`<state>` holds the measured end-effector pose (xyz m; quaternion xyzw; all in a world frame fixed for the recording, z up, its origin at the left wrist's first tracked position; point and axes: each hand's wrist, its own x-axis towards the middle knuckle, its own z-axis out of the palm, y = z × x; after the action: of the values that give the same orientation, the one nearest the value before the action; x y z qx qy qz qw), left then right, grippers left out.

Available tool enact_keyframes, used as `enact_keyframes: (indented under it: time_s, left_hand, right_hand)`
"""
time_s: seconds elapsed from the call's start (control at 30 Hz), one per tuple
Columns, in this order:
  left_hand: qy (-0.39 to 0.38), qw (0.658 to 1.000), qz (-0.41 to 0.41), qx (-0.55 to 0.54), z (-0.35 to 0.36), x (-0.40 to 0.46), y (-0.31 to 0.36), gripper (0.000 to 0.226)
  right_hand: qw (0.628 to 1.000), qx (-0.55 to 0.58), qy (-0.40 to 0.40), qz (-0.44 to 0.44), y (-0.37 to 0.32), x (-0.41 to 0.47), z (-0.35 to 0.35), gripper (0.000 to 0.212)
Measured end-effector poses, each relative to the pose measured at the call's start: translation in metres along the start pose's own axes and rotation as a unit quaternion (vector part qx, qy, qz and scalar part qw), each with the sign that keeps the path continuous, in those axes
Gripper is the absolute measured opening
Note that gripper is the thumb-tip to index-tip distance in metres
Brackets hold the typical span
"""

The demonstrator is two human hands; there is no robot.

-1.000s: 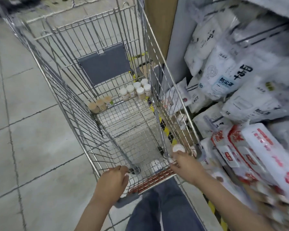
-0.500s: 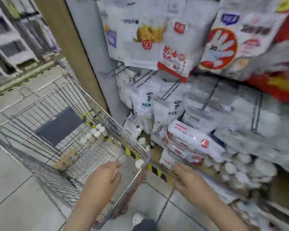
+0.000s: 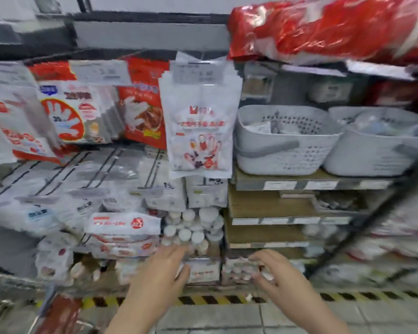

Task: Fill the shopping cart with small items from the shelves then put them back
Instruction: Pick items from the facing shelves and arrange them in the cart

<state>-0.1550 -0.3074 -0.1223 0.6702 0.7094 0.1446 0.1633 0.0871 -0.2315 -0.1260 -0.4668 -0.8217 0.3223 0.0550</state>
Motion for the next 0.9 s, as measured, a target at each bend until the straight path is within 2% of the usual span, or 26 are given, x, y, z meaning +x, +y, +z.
enact_keyframes:
  time_s: [0.2,0.3,0.4,0.67,0.8,0.9]
  left_hand:
    - [-0.045,0.993,0.107,-0.02,0.018,0.059,0.1,0.036]
    - [-0.035,0.99,0.133,-0.034,0.014,0.09,0.125,0.032]
    - [0.008,0.987,0.156,-0.041,-0.001,0.126,0.139,0.029]
    - [0.131,0.975,0.151,-0.095,-0.048,0.231,0.146,0.023]
    - [0.168,0.974,0.145,-0.047,-0.061,0.28,0.148,0.025]
    - [0.138,0.985,0.106,0.019,-0.068,0.316,0.144,0.029]
  right_hand:
    - [0.994,0.049,0.071,0.064,0.066,-0.042,-0.069,0.018]
    - [0.989,0.083,0.114,0.05,0.082,-0.034,-0.098,0.014]
    - [0.982,0.105,0.154,0.024,0.087,-0.011,-0.128,0.016]
    - [0.959,0.123,0.251,-0.047,0.094,0.072,-0.205,0.019]
    - [0.945,0.144,0.284,-0.069,0.106,0.098,-0.228,0.017]
    - [0.944,0.144,0.284,-0.09,0.115,0.113,-0.244,0.018]
